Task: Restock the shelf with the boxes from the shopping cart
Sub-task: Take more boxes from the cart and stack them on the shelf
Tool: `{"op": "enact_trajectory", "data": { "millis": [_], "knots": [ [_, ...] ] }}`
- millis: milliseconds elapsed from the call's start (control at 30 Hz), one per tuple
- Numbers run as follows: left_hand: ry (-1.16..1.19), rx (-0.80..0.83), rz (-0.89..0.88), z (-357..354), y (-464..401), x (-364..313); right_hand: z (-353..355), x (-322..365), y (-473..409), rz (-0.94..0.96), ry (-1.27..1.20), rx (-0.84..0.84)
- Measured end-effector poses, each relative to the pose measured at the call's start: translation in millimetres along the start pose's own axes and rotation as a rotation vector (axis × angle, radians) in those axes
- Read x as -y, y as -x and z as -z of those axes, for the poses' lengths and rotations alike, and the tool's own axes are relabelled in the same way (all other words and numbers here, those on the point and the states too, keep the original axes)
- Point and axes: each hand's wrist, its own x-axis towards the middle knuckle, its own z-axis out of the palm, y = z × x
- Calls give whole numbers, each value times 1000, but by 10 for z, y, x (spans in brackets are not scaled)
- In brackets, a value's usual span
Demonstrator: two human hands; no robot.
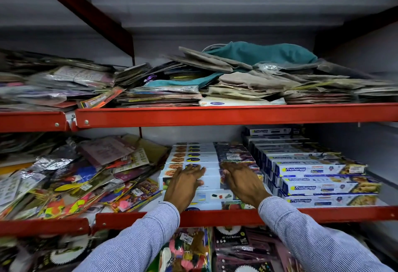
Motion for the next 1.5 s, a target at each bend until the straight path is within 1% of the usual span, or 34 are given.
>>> {"op": "enact_trajectory", "data": {
  "millis": [267,367,467,533,633,833,1100,1267,1500],
  "knots": [
    [2,-11,3,-42,-23,7,-23,-9,-19,-12,-10,-1],
    [-132,-3,-30,-74,24,45,-47,16,14,-13,-9,0],
    [-318,-110,-59,-150,169,96,-137,63,152,-28,80,-88],
    [-377,-163,-75,-225,282,137,-220,146,275,-5,141,-129],
    [-390,-174,-101,-369,404,215,-435,205,444,11,166,-82],
    [-392,-130,-100,-532,448,349,-758,195,565,-30,193,-13],
    [-380,-118,-96,-604,413,376,-869,182,530,-62,203,-41],
    [-361,-117,-124,-707,577,430,-935,154,689,-90,181,-63],
    [-401,-76,-97,-748,636,425,-965,118,804,-110,238,-23]
  ]
}}
